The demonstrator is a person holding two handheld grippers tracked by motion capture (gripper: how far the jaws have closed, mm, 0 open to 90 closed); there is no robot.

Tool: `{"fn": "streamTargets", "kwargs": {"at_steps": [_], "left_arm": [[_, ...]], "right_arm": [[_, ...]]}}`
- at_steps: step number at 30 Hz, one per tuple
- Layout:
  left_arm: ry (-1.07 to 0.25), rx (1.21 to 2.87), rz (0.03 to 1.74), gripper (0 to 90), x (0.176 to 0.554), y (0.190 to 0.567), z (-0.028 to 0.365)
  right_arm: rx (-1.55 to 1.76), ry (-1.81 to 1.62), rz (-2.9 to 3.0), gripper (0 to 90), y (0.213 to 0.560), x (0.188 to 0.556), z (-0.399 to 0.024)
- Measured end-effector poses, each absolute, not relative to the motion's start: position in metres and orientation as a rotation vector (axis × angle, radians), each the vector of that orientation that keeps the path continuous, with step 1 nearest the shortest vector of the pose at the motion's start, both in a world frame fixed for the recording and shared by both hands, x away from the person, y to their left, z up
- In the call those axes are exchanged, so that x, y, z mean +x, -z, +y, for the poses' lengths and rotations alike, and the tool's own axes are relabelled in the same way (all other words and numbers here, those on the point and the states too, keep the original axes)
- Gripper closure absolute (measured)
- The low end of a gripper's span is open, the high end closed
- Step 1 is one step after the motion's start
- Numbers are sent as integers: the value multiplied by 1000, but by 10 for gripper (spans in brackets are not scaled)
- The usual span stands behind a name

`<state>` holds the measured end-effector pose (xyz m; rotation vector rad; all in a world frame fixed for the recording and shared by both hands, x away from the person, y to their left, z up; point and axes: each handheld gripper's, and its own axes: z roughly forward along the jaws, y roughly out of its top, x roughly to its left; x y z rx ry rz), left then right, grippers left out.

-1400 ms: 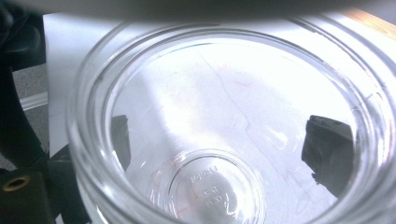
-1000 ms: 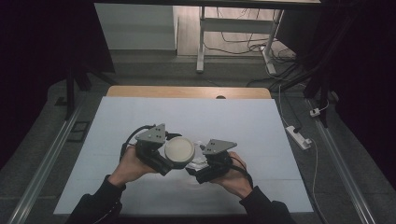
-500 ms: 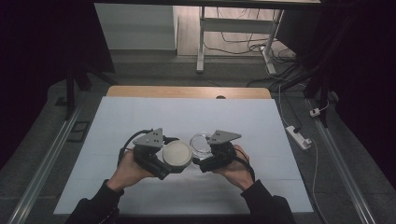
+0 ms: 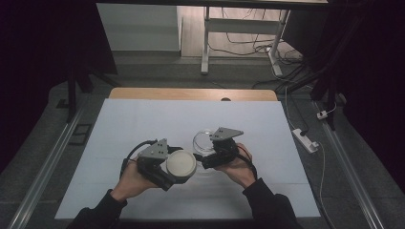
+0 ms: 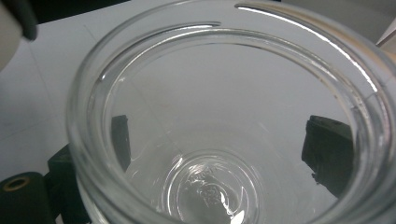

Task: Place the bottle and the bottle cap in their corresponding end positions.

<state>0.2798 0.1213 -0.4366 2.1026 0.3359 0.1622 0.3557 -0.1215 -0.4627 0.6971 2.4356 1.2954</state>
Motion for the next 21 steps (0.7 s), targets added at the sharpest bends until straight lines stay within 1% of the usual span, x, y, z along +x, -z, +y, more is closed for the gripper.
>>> {"fn": "streamTargets", "kwargs": {"at_steps": [4,21], "left_arm": [[-159,2111,312,81,275,444,116],[-140,2124,354,81,272,478,104]], "right_arm": [[719,-1290,2426,60,464,362,-121],[756,-1268,2402,60,467,388,-113]]}}
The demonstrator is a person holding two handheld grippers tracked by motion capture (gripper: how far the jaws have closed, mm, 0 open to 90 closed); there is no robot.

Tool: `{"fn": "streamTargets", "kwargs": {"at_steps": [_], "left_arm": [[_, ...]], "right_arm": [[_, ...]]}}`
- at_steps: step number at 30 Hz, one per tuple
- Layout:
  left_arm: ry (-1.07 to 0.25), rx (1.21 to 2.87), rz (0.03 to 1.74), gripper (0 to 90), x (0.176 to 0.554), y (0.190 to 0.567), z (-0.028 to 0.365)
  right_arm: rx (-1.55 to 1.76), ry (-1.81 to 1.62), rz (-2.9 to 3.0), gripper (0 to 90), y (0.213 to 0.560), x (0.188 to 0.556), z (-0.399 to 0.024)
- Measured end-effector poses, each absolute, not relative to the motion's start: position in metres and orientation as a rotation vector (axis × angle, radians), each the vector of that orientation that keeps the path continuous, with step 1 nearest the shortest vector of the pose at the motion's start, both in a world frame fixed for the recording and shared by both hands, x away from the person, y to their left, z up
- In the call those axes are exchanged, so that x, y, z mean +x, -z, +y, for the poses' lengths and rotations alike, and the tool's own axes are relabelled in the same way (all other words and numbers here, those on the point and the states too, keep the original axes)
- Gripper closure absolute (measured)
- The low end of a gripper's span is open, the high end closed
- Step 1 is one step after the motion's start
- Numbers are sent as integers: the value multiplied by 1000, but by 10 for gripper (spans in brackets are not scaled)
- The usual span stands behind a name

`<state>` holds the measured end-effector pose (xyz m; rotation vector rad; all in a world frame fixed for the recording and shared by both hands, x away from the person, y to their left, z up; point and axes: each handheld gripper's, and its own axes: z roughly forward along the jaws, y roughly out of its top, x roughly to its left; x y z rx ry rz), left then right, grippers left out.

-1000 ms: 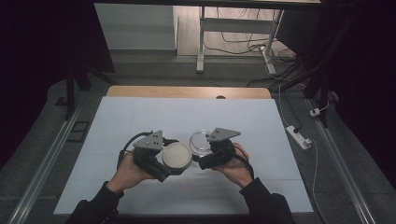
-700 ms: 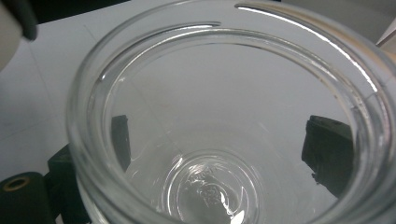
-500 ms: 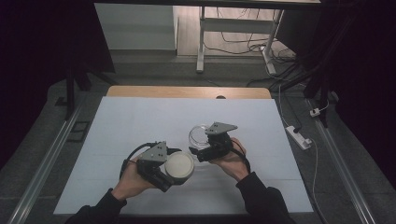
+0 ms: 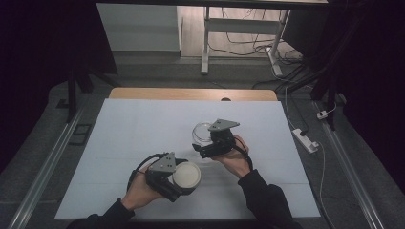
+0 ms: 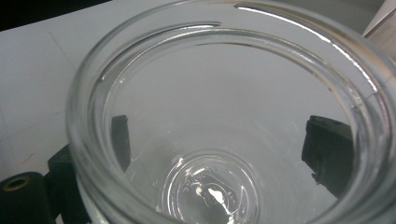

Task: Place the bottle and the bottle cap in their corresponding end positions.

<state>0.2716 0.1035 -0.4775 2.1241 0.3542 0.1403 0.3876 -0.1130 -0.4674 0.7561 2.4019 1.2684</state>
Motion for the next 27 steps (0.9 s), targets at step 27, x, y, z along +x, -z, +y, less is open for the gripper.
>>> {"fn": "streamTargets", "kwargs": {"at_steps": [27], "left_arm": [[-167,2198,424,81,298,524,77]], "right_arm": [[806,-1214,2376,60,486,432,-93]]}}
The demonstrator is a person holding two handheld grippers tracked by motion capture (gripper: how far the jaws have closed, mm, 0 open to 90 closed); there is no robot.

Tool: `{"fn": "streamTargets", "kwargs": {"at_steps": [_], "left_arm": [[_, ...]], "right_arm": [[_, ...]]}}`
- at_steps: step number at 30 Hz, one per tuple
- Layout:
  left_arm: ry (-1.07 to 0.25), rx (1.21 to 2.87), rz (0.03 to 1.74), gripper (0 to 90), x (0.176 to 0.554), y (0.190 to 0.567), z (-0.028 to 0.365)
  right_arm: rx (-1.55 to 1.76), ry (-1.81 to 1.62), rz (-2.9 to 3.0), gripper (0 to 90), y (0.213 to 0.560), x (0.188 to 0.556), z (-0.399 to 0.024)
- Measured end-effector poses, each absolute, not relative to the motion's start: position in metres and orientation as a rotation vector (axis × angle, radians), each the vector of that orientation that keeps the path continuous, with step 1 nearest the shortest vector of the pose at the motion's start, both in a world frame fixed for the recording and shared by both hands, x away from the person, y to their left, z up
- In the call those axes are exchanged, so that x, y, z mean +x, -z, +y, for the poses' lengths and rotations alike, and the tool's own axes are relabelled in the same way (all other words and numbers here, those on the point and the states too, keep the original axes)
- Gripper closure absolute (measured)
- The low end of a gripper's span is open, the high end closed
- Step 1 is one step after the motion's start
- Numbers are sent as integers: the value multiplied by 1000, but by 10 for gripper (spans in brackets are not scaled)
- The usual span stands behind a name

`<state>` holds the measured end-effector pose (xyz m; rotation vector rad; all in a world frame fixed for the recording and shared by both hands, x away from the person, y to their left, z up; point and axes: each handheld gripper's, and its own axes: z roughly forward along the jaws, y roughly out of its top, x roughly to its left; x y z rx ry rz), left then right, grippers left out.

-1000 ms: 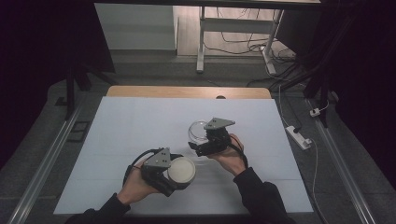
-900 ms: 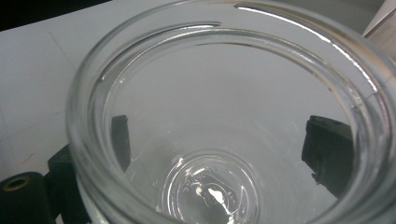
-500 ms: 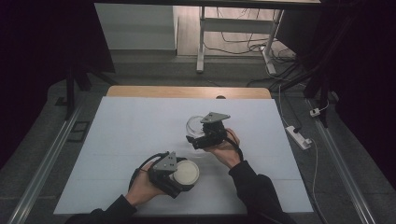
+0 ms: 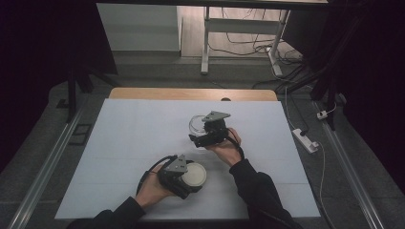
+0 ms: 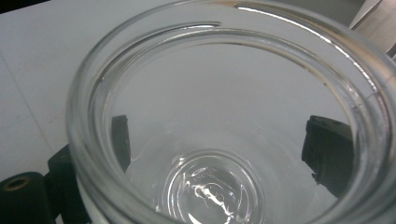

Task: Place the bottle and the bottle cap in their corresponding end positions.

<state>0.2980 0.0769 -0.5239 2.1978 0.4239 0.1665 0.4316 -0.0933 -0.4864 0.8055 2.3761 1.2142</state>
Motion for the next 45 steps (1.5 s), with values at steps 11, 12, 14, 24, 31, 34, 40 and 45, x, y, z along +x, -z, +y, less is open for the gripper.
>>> {"fn": "streamTargets", "kwargs": {"at_steps": [11,12,14,24,31,34,40,45], "left_arm": [[-147,2249,489,81,311,538,68],[-145,2268,495,80,313,540,67],[-140,2283,497,80,314,541,66],[-156,2353,528,78,317,543,61],[-165,2365,526,74,317,543,61],[-164,2366,525,72,317,543,61],[-168,2369,536,47,317,543,60],[-165,2370,527,12,317,543,61]], "right_arm": [[817,-1206,2371,60,496,444,-85],[817,-1204,2373,60,497,444,-85],[815,-1200,2373,60,498,445,-83],[809,-1182,2392,59,505,445,-79],[818,-1180,2403,58,508,446,-79],[828,-1175,2415,57,508,446,-81],[831,-1173,2411,54,508,446,-80],[841,-1171,2413,47,508,446,-80]]}}
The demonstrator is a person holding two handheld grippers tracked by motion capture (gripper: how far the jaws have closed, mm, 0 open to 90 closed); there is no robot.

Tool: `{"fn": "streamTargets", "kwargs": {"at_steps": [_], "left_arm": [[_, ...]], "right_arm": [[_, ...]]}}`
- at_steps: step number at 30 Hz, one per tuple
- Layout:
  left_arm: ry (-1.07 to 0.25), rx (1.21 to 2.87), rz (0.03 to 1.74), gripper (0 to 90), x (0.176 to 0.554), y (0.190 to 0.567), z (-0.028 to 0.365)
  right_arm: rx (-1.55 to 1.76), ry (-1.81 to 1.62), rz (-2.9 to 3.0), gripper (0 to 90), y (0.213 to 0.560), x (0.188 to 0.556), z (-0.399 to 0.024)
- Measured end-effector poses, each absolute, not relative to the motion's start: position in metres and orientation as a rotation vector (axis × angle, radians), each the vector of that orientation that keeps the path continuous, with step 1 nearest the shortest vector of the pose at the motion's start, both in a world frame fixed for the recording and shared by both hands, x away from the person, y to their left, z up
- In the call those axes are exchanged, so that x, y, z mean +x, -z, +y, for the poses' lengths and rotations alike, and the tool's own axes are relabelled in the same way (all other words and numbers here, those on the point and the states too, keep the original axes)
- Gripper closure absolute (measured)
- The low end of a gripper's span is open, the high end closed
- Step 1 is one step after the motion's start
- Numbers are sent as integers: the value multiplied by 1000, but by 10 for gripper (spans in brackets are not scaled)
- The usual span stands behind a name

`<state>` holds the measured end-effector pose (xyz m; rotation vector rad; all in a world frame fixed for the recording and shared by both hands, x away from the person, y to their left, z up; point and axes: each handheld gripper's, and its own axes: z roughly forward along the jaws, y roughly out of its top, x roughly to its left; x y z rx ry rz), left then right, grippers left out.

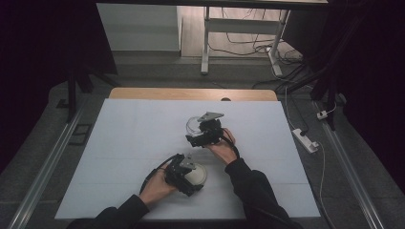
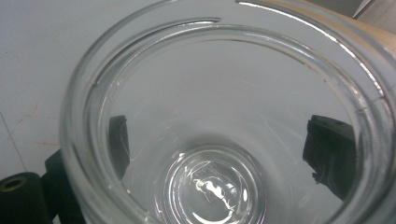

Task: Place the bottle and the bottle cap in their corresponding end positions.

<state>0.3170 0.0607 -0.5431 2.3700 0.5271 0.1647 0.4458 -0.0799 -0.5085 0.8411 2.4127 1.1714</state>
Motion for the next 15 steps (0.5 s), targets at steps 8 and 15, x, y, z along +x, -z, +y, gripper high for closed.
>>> {"fn": "streamTargets", "kwargs": {"at_steps": [8,15], "left_arm": [[-153,2323,543,0,317,541,69],[-91,2245,578,0,317,533,80]], "right_arm": [[841,-1163,2435,8,508,446,-79],[848,-1163,2447,0,505,444,-82]]}}
